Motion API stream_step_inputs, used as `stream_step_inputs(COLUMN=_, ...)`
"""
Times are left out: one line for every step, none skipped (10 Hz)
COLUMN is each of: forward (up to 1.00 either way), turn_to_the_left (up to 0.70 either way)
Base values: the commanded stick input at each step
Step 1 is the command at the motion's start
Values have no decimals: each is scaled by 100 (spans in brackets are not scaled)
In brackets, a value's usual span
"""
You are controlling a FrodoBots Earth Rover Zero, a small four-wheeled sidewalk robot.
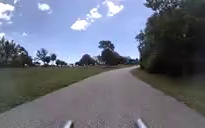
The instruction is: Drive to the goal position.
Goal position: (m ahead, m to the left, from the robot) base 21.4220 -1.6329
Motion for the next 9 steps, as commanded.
stream_step_inputs(forward=50, turn_to_the_left=-25)
stream_step_inputs(forward=50, turn_to_the_left=-25)
stream_step_inputs(forward=50, turn_to_the_left=-17)
stream_step_inputs(forward=50, turn_to_the_left=-8)
stream_step_inputs(forward=50, turn_to_the_left=0)
stream_step_inputs(forward=50, turn_to_the_left=0)
stream_step_inputs(forward=50, turn_to_the_left=0)
stream_step_inputs(forward=50, turn_to_the_left=0)
stream_step_inputs(forward=50, turn_to_the_left=0)
